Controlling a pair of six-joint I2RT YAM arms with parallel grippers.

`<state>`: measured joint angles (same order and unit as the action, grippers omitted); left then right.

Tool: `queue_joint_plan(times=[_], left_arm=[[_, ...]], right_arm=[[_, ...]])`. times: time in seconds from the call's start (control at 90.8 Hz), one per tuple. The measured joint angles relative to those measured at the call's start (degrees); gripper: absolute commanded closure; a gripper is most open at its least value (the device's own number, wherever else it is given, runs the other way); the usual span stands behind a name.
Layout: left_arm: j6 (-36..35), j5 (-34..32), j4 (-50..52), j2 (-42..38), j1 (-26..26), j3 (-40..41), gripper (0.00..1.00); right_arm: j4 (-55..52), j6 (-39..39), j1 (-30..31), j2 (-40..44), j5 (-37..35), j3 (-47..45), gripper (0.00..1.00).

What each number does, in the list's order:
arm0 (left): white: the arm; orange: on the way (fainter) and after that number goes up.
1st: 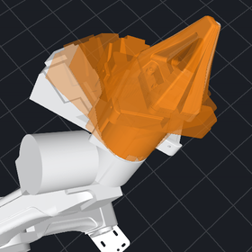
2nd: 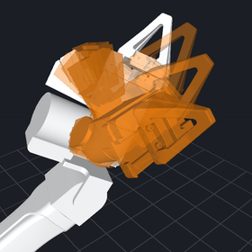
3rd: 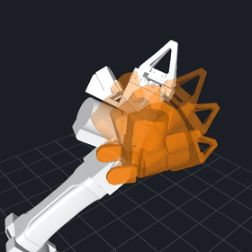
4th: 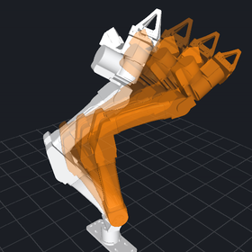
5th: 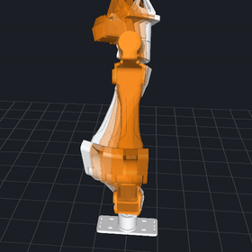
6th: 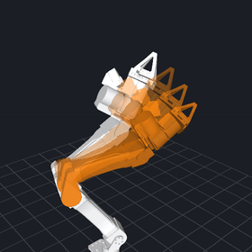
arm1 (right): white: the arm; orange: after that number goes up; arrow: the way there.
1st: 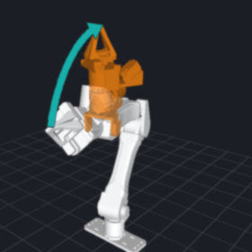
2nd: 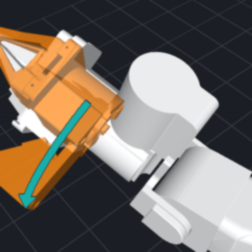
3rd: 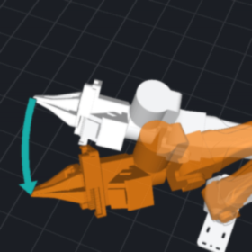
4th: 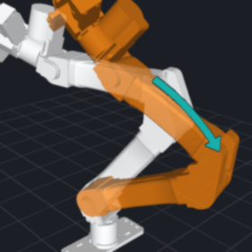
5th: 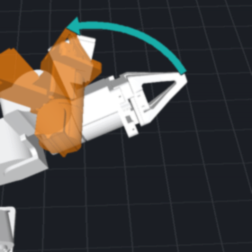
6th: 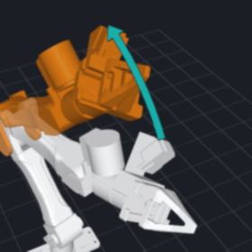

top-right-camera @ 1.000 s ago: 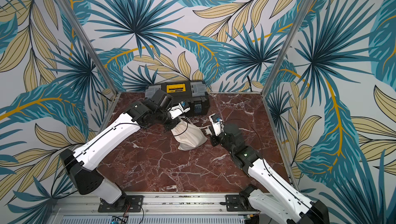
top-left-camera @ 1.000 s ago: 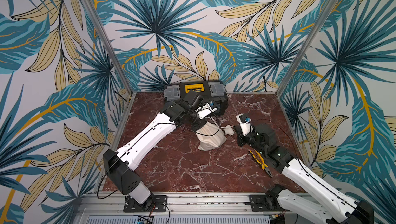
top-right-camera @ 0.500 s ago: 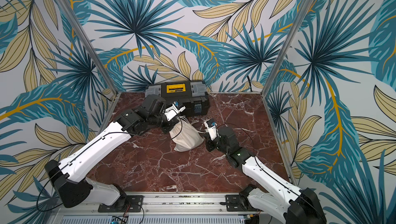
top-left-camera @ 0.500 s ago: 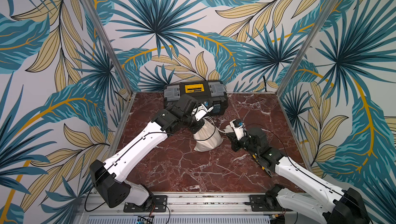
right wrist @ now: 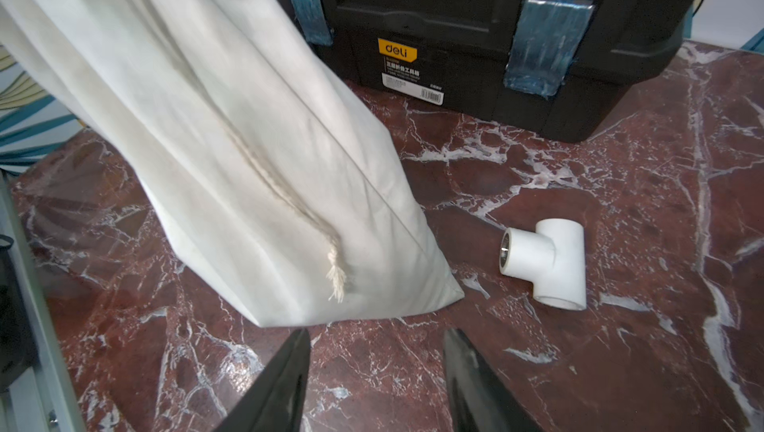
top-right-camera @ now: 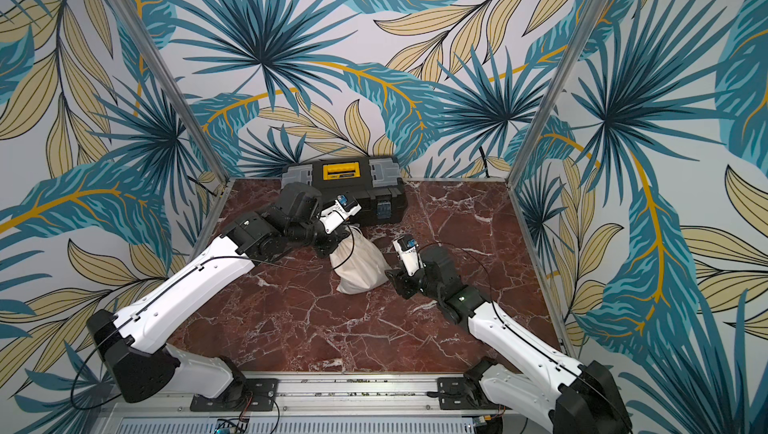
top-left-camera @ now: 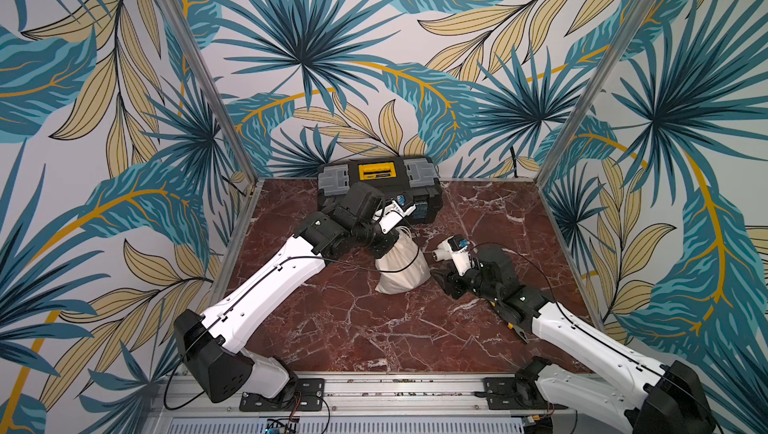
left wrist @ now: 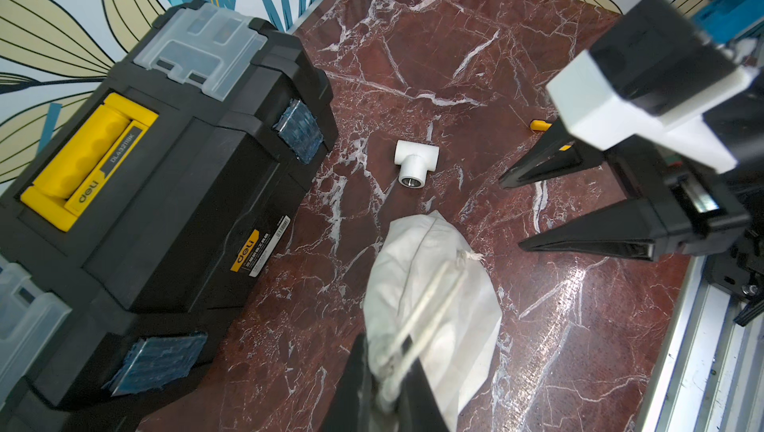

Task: Close the soil bag
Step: Frap the soil bag at the center of the board, then pick up the soil bag from the center of the board.

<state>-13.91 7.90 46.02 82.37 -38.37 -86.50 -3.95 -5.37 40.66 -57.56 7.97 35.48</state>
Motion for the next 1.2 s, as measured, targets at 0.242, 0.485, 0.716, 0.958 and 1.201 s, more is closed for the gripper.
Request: queue_joint_plan(times=[0.242, 0.485, 0.716, 0.958, 1.201], left_arm=[[-0.22, 0.39, 0.0, 0.0, -0.07, 0.0, 1.0], [-0.22, 1.6, 0.07, 0.02, -0.22, 0.0, 1.0], [-0.68, 3.04, 1.25, 0.02, -0.33, -1.09, 1.0], [-0.98, 4.96, 2.62, 0.15, -0.33, -1.79, 1.0], [-1.07, 5.79, 3.15, 0.85, -0.33, -2.8, 1.0]], right_arm=[[-7.76, 1.95, 0.0, 1.75, 0.52, 7.78, 0.17], [-13.38, 5.2, 0.0, 0.76, 2.89, 22.03, 0.01], [-15.67, 8.31, -0.02, -2.78, 8.26, 29.07, 0.01], [-15.82, 15.98, -1.11, -8.11, 15.13, 29.31, 0.01], [-14.34, 24.46, -8.61, -12.39, 25.05, 28.59, 0.01]])
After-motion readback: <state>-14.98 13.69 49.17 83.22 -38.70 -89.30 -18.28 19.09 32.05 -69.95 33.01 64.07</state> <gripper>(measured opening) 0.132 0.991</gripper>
